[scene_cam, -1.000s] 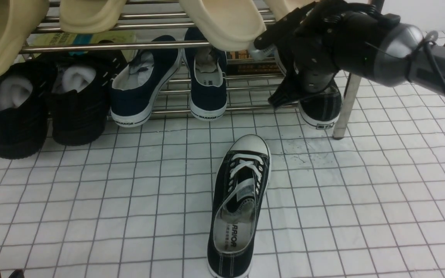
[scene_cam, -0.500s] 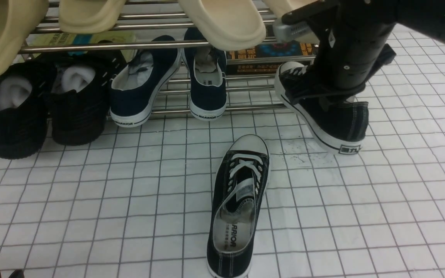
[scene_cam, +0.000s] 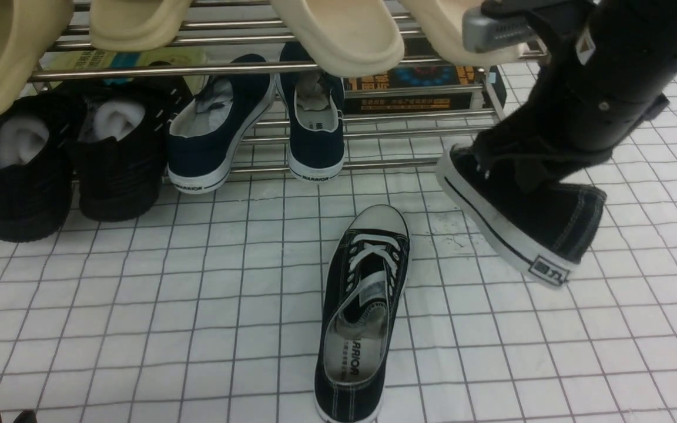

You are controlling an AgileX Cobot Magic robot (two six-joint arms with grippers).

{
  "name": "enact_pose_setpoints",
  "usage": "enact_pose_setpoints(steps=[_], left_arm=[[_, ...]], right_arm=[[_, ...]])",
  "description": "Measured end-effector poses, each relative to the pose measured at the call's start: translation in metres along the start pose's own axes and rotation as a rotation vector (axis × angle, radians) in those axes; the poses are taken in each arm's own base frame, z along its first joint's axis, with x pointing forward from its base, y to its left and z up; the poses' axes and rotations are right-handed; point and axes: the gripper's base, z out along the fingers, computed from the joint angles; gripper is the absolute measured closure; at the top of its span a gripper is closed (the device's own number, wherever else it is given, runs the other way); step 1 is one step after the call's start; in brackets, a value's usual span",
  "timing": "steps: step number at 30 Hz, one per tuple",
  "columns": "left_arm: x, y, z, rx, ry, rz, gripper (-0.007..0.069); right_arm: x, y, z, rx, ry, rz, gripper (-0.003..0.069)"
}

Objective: Take the shoes off the shelf with your hand from the white checkered tablecloth.

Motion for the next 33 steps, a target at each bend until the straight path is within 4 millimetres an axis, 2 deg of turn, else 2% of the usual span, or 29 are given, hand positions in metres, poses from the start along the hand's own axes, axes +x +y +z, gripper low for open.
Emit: enact_pose_setpoints(steps=[3,7,18,26,33], left_arm=[[0.0,0.0,0.0,0.0,0.0,0.0,0.0384],[0.0,0.0,0.0,0.0,0.0,0.0,0.0384],[0.0,0.0,0.0,0.0,0.0,0.0,0.0384],[0.0,0.0,0.0,0.0,0.0,0.0,0.0384],[0.0,0.0,0.0,0.0,0.0,0.0,0.0384]], right_arm=[[0.015,0.008,0.007,0.009,0.044,0.016,0.0648],[0.022,0.019,0.017,0.046,0.06,0.034,0.0648],[0.006,0.025,0.041,0.089,-0.039,0.037,0.0645],[0.0,0.025,0.059,0.128,-0.041,0.01,0.0645],[-0.003,0.03,0.085,0.146,-0.001,-0.008,0.0645]])
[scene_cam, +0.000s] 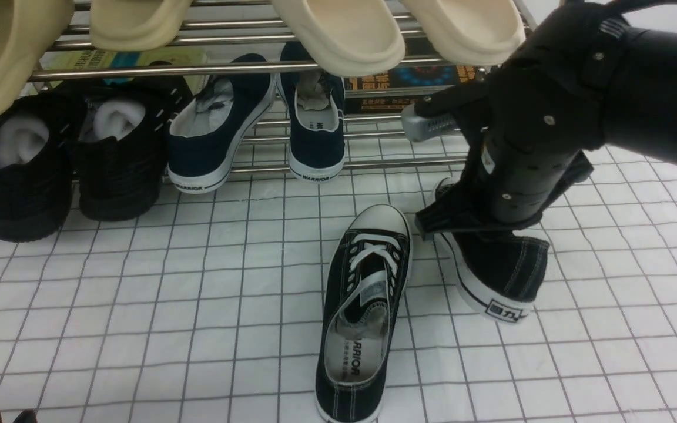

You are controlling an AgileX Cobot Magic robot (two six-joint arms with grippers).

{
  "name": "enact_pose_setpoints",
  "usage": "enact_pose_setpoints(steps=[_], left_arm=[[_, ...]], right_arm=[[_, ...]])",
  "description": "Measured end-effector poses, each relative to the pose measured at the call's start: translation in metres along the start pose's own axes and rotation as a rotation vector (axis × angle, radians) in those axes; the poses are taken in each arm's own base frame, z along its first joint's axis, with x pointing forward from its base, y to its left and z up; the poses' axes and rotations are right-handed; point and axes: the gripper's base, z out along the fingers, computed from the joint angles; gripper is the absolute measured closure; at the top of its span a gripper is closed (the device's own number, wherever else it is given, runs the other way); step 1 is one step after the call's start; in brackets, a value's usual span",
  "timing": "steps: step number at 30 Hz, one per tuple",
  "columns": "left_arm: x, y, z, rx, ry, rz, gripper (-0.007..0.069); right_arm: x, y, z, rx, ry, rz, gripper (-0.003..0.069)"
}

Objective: Take the shoes off the shelf with your hand from the white checkered tablecloth.

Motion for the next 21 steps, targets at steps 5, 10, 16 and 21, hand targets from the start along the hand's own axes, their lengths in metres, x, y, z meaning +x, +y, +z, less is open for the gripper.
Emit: enact_pose_setpoints(steps=[5,10,16,21], left_arm=[[0.0,0.0,0.0,0.0,0.0,0.0,0.0384],[0.0,0.0,0.0,0.0,0.0,0.0,0.0384],[0.0,0.0,0.0,0.0,0.0,0.0,0.0384],[0.0,0.0,0.0,0.0,0.0,0.0,0.0384]], right_arm=[[0.001,0.012,0.015,-0.059,0.043,0.028,0.0642],[0.0,0.021,0.025,-0.128,0.058,0.069,0.0638],[0.001,0.029,0.036,-0.175,0.097,0.102,0.0632],[0.007,0.032,0.048,-0.161,0.176,0.107,0.0622]])
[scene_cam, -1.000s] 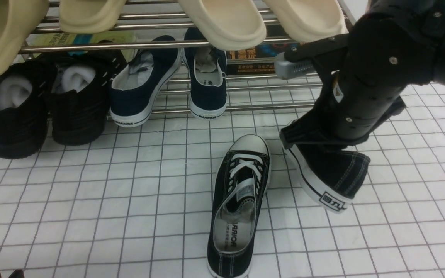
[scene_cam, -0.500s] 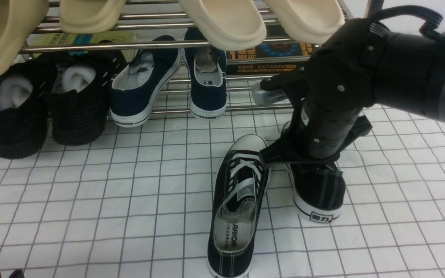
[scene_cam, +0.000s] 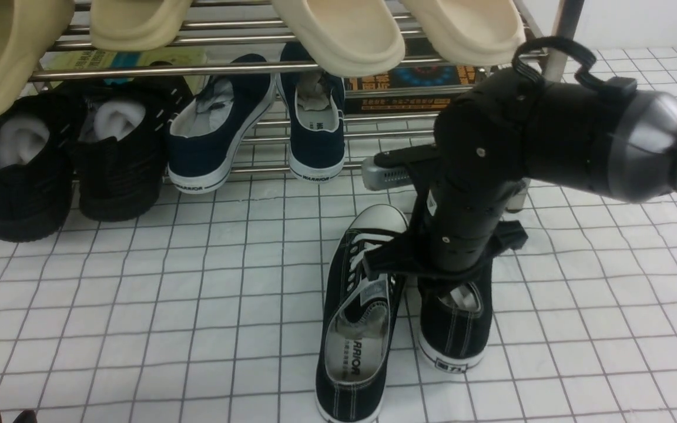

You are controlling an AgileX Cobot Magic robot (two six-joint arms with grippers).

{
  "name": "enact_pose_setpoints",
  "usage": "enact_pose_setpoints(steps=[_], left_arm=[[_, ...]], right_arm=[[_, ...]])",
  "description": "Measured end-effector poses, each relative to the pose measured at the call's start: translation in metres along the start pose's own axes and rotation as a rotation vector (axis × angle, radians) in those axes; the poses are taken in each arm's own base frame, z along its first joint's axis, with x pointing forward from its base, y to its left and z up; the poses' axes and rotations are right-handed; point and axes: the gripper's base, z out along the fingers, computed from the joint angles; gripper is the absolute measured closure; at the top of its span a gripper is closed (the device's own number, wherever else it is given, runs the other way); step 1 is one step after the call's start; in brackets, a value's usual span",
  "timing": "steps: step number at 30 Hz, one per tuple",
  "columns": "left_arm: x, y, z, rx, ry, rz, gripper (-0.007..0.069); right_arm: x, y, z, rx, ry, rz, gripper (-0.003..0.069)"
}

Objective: Take the shoes off the shelf with your hand from the white checkered tablecloth.

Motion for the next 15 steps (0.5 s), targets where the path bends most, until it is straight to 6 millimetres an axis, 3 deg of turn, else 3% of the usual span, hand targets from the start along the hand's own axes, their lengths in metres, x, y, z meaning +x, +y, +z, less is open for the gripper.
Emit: enact_pose_setpoints(steps=[7,15], left_arm=[[0.0,0.0,0.0,0.0,0.0,0.0,0.0384],[0.0,0.0,0.0,0.0,0.0,0.0,0.0384]], right_arm=[[0.006,0.002,0.004,0.022,0.049,-0.032,0.0568],[0.012,0.006,-0.011,0.007,0.116,-0.182,0.0285]])
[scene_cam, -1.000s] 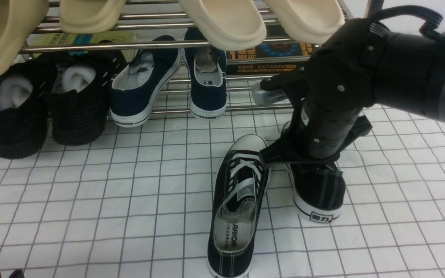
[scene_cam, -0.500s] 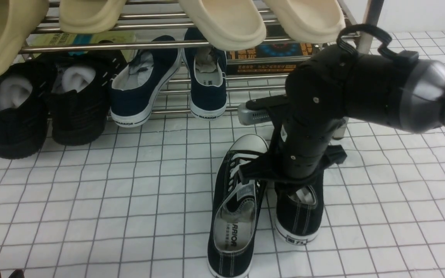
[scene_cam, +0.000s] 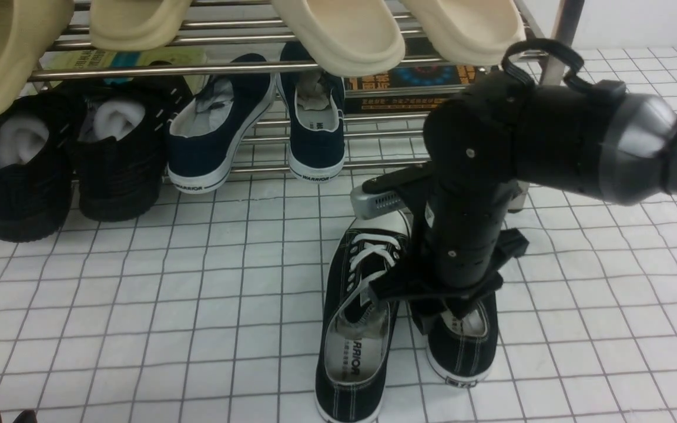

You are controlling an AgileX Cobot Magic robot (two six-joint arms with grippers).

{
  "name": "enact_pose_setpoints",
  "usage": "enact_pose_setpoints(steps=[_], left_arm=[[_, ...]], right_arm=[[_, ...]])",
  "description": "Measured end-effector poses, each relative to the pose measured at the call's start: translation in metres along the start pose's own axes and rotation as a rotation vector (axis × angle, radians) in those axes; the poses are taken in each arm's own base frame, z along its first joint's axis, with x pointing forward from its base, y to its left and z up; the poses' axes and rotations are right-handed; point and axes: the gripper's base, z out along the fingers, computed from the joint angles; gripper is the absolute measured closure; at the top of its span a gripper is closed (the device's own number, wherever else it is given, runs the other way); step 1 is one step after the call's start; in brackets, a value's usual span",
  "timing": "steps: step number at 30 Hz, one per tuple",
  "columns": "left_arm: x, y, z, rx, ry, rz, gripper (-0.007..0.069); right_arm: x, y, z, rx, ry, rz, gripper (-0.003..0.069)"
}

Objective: Take the shoes off the shelf with your hand from the white checkered tablecloth.

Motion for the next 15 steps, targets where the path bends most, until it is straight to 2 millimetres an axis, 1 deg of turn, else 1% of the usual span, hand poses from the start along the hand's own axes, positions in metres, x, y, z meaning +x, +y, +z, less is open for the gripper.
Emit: enact_pose_setpoints(steps=[1,2,3,4,5,6,7,9,10,12,13,14,15], left_arm=[[0.0,0.0,0.0,0.0,0.0,0.0,0.0384],[0.0,0.0,0.0,0.0,0.0,0.0,0.0384],[0.0,0.0,0.0,0.0,0.0,0.0,0.0384],[0.0,0.0,0.0,0.0,0.0,0.0,0.0384],[0.0,0.0,0.0,0.0,0.0,0.0,0.0384],[0.0,0.0,0.0,0.0,0.0,0.0,0.0384],[0.0,0.0,0.0,0.0,0.0,0.0,0.0384],[0.0,0.0,0.0,0.0,0.0,0.0,0.0384],[0.0,0.0,0.0,0.0,0.0,0.0,0.0384],[0.0,0.0,0.0,0.0,0.0,0.0,0.0384],[0.0,0.0,0.0,0.0,0.0,0.0,0.0384],[0.0,0.0,0.0,0.0,0.0,0.0,0.0384],[0.0,0.0,0.0,0.0,0.0,0.0,0.0384]], right_arm=[[-0.001,0.001,-0.009,-0.007,-0.007,-0.029,0.0253],[0.0,0.001,-0.011,-0.008,-0.009,-0.039,0.0251],[-0.002,0.002,-0.026,-0.025,-0.048,-0.077,0.0238],[-0.002,0.002,-0.028,-0.026,-0.053,-0.08,0.0239],[0.0,0.002,-0.043,-0.04,-0.092,-0.109,0.0247],[0.003,0.002,-0.054,-0.048,-0.118,-0.123,0.0265],[0.007,0.001,-0.067,-0.057,-0.149,-0.131,0.0296],[0.015,-0.001,-0.086,-0.069,-0.193,-0.139,0.0355],[0.021,-0.003,-0.099,-0.077,-0.224,-0.142,0.0398],[0.04,-0.009,-0.127,-0.095,-0.295,-0.146,0.0503],[0.042,-0.009,-0.129,-0.096,-0.301,-0.147,0.0513],[0.061,-0.015,-0.147,-0.109,-0.349,-0.149,0.0589],[0.075,-0.019,-0.158,-0.115,-0.375,-0.151,0.0632]])
